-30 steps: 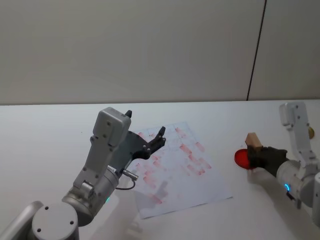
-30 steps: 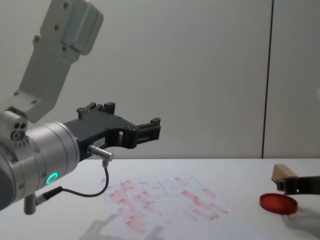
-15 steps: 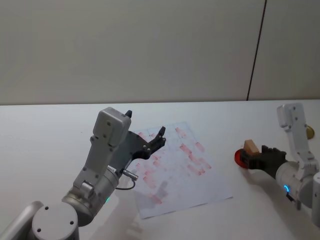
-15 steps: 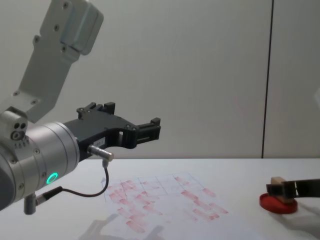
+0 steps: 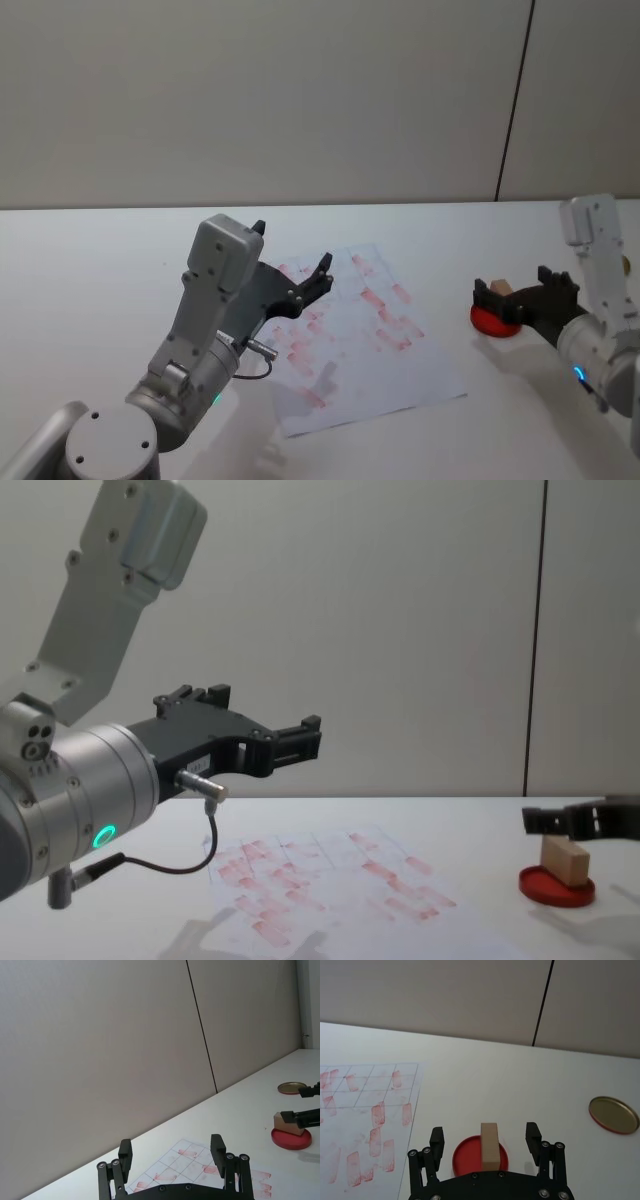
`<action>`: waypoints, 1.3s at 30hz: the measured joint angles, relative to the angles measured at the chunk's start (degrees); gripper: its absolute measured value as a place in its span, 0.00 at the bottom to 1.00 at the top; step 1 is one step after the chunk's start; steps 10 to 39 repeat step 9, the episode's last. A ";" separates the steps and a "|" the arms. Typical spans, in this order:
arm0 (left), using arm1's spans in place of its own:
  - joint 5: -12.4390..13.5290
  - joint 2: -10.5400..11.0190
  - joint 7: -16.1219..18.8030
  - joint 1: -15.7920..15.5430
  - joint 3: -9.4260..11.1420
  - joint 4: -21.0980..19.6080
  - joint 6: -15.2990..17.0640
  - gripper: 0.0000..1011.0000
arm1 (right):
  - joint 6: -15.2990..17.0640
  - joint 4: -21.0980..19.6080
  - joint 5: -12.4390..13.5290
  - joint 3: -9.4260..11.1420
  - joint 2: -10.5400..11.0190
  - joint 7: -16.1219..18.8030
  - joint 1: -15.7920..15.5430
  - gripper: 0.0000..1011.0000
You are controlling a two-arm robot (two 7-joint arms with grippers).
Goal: Use the one hand to pick up the stamp and affix it onto the A4 paper.
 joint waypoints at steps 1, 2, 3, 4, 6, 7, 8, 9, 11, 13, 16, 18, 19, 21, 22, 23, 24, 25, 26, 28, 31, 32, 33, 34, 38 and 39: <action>0.00 0.00 0.00 0.00 0.00 0.00 0.00 0.98 | -0.89 -0.88 -0.57 -0.07 0.18 -0.08 -0.48 0.99; 0.00 0.00 0.00 0.00 0.00 0.00 0.00 0.98 | -1.12 -1.29 -0.72 -0.10 0.27 -0.10 -0.70 0.99; 0.00 0.00 0.00 0.00 0.00 0.00 0.00 0.98 | -1.46 -1.68 -0.96 -0.12 0.36 -0.13 -0.92 0.99; 0.00 0.00 0.00 0.00 0.00 0.00 0.00 0.98 | -2.35 -2.48 -1.50 -0.14 0.56 -0.21 -1.37 0.99; 0.00 0.00 0.00 0.00 0.00 0.00 0.00 0.98 | -3.13 -3.41 -1.97 -0.18 0.79 -0.30 -1.92 0.99; 0.00 0.00 0.00 0.00 0.00 0.00 0.00 0.98 | -3.63 -3.81 -2.27 -0.20 0.89 -0.35 -2.16 0.99; 0.00 0.00 0.00 0.00 0.00 0.00 0.00 0.98 | -4.02 -4.22 -2.49 -0.22 1.00 -0.41 -2.40 0.99; 0.00 0.00 0.00 0.00 0.00 0.00 0.00 0.98 | -4.42 -4.61 -2.73 -0.24 1.11 -0.45 -2.65 0.99; 0.00 0.00 0.00 0.00 0.00 0.00 0.00 0.98 | -4.42 -4.61 -2.73 -0.24 1.11 -0.45 -2.65 0.99; 0.00 0.00 0.00 0.00 0.00 0.00 0.00 0.98 | -4.42 -4.61 -2.73 -0.24 1.11 -0.45 -2.65 0.99; 0.00 0.00 0.00 0.00 0.00 0.00 0.00 0.98 | -4.42 -4.61 -2.73 -0.24 1.11 -0.45 -2.65 0.99; 0.00 0.00 0.00 0.00 0.00 0.00 0.00 0.98 | -4.42 -4.61 -2.73 -0.24 1.11 -0.45 -2.65 0.99; 0.00 0.00 0.00 0.00 0.00 0.00 0.00 0.98 | -4.42 -4.61 -2.73 -0.24 1.11 -0.45 -2.65 0.99; 0.00 0.00 0.00 0.00 0.00 0.00 0.00 0.98 | -4.42 -4.61 -2.73 -0.24 1.11 -0.45 -2.65 0.99; 0.00 0.00 0.00 0.00 0.00 0.00 0.00 0.98 | -4.42 -4.61 -2.73 -0.24 1.11 -0.45 -2.65 0.99; 0.00 0.00 0.00 0.00 0.00 0.00 0.00 0.98 | -4.42 -4.61 -2.73 -0.24 1.11 -0.45 -2.65 0.99; 0.00 0.00 0.00 0.00 0.00 0.00 0.00 0.98 | -4.42 -4.61 -2.73 -0.24 1.11 -0.45 -2.65 0.99; 0.00 0.00 0.00 0.00 0.00 0.00 0.00 0.98 | -4.42 -4.61 -2.73 -0.24 1.11 -0.45 -2.65 0.99; 0.00 0.00 0.00 0.00 0.00 0.00 0.00 0.98 | -4.42 -4.61 -2.73 -0.24 1.11 -0.45 -2.65 0.99; 0.00 0.00 0.00 0.00 0.00 0.00 0.00 0.98 | -4.42 -4.61 -2.73 -0.24 1.11 -0.45 -2.65 0.99; 0.00 0.00 0.00 0.00 0.00 0.00 0.00 0.98 | -4.42 -4.61 -2.73 -0.24 1.11 -0.45 -2.65 0.99; 0.00 0.00 0.00 0.00 0.00 0.00 0.00 0.98 | -4.42 -4.61 -2.73 -0.24 1.11 -0.45 -2.65 0.99; 0.00 0.00 0.00 0.00 0.00 0.00 0.00 0.98 | -4.42 -4.61 -2.73 -0.24 1.11 -0.45 -2.65 0.99; 0.00 0.00 0.00 0.00 0.00 0.00 0.00 0.98 | -4.42 -4.61 -2.73 -0.24 1.11 -0.45 -2.65 0.99; 0.00 0.00 0.00 0.00 0.00 0.00 0.00 0.98 | -4.42 -4.61 -2.73 -0.24 1.11 -0.45 -2.65 0.99; 0.00 0.00 0.00 0.00 0.00 0.00 0.00 0.98 | -4.42 -4.61 -2.73 -0.24 1.11 -0.45 -2.65 0.99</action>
